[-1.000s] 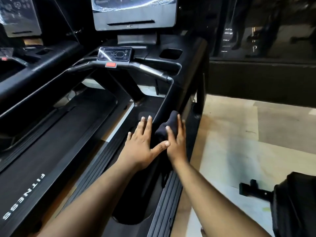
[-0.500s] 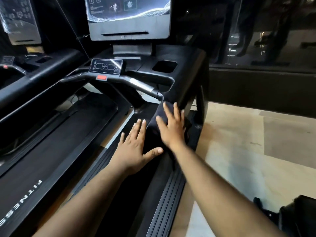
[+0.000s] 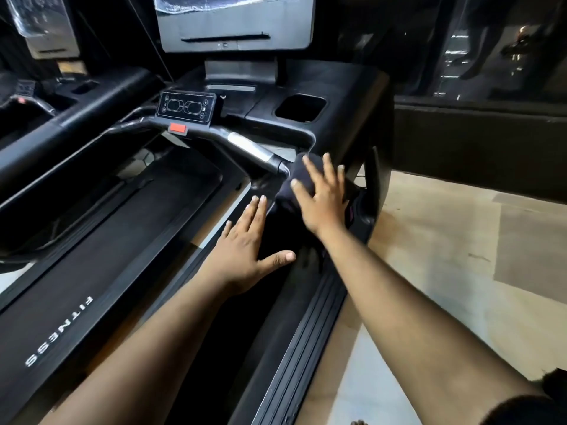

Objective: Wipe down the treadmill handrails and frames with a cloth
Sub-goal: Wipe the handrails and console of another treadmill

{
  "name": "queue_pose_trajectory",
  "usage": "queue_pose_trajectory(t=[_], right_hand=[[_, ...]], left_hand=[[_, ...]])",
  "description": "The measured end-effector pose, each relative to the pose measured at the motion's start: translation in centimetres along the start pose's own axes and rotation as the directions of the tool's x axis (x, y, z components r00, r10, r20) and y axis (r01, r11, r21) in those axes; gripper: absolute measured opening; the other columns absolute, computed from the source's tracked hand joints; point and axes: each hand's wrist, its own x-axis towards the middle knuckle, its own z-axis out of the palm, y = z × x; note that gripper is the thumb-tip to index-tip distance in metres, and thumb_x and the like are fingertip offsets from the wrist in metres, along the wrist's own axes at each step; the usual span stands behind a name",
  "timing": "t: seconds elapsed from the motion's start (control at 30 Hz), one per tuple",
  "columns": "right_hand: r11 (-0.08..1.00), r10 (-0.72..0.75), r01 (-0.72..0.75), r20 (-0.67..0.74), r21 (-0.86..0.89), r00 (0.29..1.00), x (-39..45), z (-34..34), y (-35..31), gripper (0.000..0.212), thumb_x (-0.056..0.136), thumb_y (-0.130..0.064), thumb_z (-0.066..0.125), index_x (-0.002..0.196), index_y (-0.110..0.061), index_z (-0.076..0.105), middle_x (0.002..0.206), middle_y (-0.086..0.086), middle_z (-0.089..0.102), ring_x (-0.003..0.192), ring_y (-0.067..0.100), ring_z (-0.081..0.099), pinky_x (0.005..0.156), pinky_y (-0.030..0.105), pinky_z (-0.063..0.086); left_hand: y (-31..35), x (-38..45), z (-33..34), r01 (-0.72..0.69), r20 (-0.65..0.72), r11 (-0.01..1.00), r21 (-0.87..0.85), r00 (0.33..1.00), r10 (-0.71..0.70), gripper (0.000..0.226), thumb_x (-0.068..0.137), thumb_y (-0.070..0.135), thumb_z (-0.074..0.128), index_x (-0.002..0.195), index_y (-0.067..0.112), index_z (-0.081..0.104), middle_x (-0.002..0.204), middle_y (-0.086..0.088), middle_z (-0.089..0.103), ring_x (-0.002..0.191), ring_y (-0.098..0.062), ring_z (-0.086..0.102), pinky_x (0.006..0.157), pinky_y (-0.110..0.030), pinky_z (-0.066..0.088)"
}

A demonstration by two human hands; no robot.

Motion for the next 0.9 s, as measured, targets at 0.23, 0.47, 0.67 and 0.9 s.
queue_pose_trajectory(t=[0.23,0.47,0.67,0.9], right_hand=[[0.999,-0.013,0.015,-0.039,0.043,0.999,-9.8,2.3,-1.8,0.069,0.092,-0.061,0.041,0.157,-0.036,0.038,0.172,0.002,0.012,0.158,0.034,0.006,0.122,0.063,0.016],[0.988,0.081,-0.07,-0.078,0.14,0.994,-2.2,1.0,0.8,0.071,0.091,-0.059,0.05,0.157,-0.033,0.038,0.172,0.005,0.015,0.158,0.031,0.008,0.128,0.042,0.006],[0.923,0.255,-0.205,-0.12,0.325,0.959,-8.3,2.8,-1.4,0.086,0.087,-0.068,0.044,0.162,-0.033,0.021,0.173,0.003,0.009,0.159,0.016,0.006,0.127,0.032,0.006],[0.697,0.515,-0.382,-0.054,0.607,0.855,-4.3,3.7,4.0,0.086,0.076,-0.092,0.049,0.152,-0.053,0.036,0.163,-0.013,0.037,0.15,0.008,0.033,0.126,0.04,0.024]], left_hand=[[0.0,0.0,-0.2,-0.015,0.005,1.0,-0.021,1.0,0.015,0.128,0.068,0.1,0.025,0.162,0.024,-0.017,0.166,0.01,-0.025,0.157,-0.007,-0.013,0.129,-0.048,0.003],[-0.2,0.0,0.1,-0.034,-0.005,0.998,-0.049,0.999,0.034,0.132,0.061,0.107,0.011,0.161,0.026,-0.022,0.17,0.005,-0.021,0.158,-0.01,-0.013,0.129,-0.051,0.0],[-0.3,0.4,0.4,-0.043,-0.03,0.999,-0.033,0.999,0.042,0.135,0.059,0.108,0.01,0.163,0.026,-0.015,0.172,0.002,-0.016,0.159,-0.013,-0.009,0.128,-0.054,0.006],[-0.1,0.7,0.1,-0.042,-0.011,0.999,0.023,0.999,0.042,0.124,0.069,0.102,0.019,0.162,0.029,-0.018,0.17,0.005,-0.021,0.157,-0.012,-0.014,0.129,-0.048,-0.004]])
